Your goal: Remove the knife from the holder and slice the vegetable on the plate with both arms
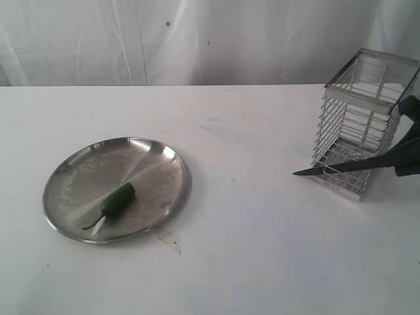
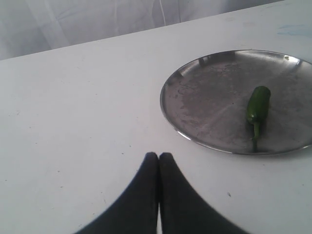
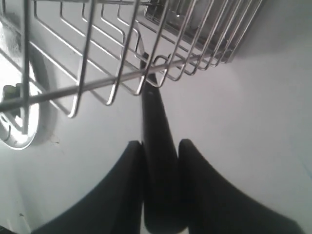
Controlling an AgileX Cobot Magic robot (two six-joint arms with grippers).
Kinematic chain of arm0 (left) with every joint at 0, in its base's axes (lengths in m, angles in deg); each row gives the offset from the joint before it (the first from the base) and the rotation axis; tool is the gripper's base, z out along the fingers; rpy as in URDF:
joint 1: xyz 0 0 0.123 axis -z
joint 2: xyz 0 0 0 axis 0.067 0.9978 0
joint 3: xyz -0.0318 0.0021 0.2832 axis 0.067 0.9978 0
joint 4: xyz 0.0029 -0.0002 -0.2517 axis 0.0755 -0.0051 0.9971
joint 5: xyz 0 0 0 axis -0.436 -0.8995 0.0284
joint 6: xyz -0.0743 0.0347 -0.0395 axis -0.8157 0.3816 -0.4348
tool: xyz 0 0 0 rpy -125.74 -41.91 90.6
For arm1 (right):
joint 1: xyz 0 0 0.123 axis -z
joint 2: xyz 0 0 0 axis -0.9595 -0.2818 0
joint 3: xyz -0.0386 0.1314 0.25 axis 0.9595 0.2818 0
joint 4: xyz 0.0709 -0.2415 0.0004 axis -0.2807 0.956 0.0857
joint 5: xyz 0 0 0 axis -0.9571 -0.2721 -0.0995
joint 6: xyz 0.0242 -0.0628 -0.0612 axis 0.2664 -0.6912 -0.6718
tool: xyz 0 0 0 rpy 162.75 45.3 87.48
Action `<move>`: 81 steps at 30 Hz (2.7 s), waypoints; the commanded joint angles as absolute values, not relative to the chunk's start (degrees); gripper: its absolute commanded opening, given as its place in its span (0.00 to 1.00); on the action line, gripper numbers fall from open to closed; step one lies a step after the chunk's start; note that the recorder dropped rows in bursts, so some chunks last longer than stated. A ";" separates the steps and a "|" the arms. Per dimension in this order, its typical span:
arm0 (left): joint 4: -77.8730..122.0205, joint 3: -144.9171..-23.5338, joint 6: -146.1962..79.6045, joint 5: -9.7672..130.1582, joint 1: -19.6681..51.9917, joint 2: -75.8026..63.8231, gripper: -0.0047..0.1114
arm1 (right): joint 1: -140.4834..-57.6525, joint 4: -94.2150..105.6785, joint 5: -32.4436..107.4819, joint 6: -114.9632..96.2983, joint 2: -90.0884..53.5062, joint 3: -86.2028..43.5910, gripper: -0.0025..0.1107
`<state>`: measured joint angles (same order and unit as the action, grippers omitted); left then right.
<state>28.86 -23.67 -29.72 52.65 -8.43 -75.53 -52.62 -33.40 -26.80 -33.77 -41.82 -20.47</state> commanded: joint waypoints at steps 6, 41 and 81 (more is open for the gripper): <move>29.24 -23.53 -29.78 52.92 -8.05 -75.80 0.04 | -52.56 -31.85 -18.35 -33.60 -38.49 -17.84 0.02; 29.24 -23.53 -29.78 52.92 -8.05 -75.80 0.04 | -52.56 -29.23 -20.50 -28.32 -36.24 -11.08 0.41; 29.24 -23.53 -29.78 52.92 -8.05 -75.80 0.04 | -50.69 -25.80 -21.52 -14.82 -21.83 -8.95 0.39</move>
<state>28.86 -23.67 -29.72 52.65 -8.43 -75.53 -51.36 -25.10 -21.38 -14.58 -24.46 -9.16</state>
